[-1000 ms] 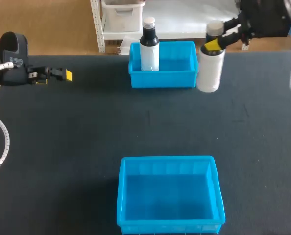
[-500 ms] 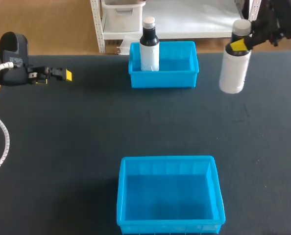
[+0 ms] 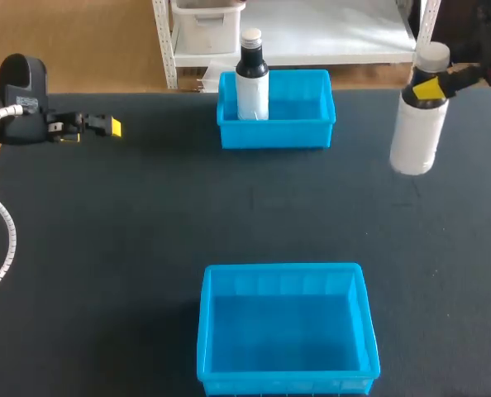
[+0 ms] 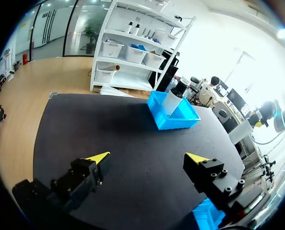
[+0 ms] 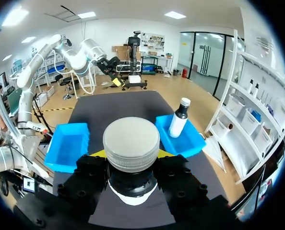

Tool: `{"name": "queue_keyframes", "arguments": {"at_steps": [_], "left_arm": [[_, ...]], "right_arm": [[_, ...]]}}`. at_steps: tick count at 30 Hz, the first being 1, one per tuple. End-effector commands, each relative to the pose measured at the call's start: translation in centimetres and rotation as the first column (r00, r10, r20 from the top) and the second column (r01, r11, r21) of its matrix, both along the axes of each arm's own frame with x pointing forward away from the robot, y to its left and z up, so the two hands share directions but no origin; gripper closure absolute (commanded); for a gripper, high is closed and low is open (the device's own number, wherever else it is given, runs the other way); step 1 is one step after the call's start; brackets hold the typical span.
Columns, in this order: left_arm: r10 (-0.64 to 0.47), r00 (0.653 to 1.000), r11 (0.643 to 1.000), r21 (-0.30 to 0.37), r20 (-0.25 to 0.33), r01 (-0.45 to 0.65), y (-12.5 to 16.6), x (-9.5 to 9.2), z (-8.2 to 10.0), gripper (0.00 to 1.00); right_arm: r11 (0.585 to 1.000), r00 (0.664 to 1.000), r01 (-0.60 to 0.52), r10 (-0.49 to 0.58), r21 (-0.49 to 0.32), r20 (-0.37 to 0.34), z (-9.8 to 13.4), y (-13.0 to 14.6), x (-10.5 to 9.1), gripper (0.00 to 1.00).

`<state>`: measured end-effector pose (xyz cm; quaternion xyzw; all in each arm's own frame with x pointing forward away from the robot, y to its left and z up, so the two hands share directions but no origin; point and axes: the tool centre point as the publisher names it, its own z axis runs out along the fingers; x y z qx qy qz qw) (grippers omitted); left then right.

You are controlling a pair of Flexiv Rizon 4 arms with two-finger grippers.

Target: Pick up the bottle, and place it in the far bin if it is heavy, or in the near bin if it is light.

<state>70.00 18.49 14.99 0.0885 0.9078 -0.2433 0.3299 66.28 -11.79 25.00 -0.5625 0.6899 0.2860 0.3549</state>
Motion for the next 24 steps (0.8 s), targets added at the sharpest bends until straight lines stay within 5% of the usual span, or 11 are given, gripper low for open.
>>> {"name": "queue_keyframes", "arguments": {"at_steps": [1,13,24], "left_arm": [[0.0,1.0,1.0,0.0,0.0,0.0,0.0,0.0,0.0,0.0],[0.0,1.0,1.0,0.0,0.0,0.0,0.0,0.0,0.0,0.0],[0.0,1.0,1.0,0.0,0.0,0.0,0.0,0.0,0.0,0.0]], "right_arm": [[1.0,0.999,0.024,-0.024,-0.011,0.021,1.2,1.0,-3.2,1.0],[0.998,0.998,-0.061,0.06,0.018,0.026,3.3,7.7,-11.3,1.0],[0.981,0.983,-0.183,0.184,0.059,-0.017,1.3,14.6,-17.8,1.0]]}}
